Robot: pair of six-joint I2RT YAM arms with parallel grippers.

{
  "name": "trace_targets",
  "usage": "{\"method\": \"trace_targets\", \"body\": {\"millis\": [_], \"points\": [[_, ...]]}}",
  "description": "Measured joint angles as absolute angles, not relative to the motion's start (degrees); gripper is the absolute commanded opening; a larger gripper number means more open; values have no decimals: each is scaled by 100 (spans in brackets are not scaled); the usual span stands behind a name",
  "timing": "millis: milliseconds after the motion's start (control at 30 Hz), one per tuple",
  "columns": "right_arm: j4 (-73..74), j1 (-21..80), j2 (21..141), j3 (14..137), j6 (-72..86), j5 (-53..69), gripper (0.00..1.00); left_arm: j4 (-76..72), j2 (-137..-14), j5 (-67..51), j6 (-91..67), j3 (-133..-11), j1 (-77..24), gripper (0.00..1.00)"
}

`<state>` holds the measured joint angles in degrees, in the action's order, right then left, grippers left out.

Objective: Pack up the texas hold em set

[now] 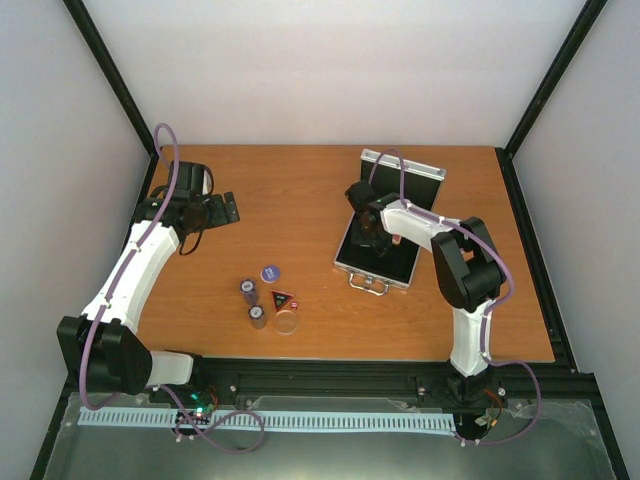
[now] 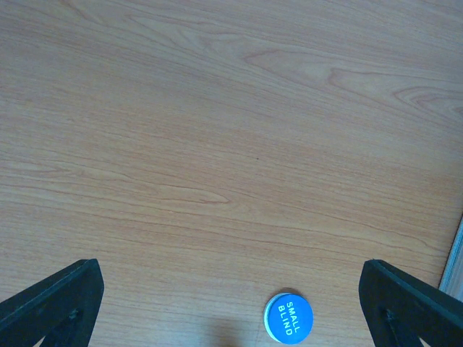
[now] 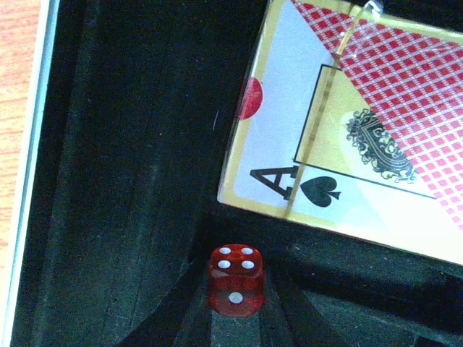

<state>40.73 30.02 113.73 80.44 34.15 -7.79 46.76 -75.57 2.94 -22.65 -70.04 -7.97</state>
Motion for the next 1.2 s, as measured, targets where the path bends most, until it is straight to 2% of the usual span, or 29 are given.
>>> {"method": "trace_targets", "body": {"millis": [167, 267, 833, 1200], "points": [[4058, 2998, 11406, 8064, 3507, -930, 47, 4676, -7559, 292, -2265, -7004, -797, 100], [4069, 2987, 11408, 8064, 3564, -1015, 58, 4674, -7568, 287, -2268, -7004, -797, 100], [4204, 3055, 11360, 8066, 3376, -1100, 56, 4674, -7596, 187, -2270, -7004, -797, 100], [4729, 4032, 10916, 8309, 2836, -956, 50, 4818, -7819, 56, -2268, -7282, -797, 100]]}}
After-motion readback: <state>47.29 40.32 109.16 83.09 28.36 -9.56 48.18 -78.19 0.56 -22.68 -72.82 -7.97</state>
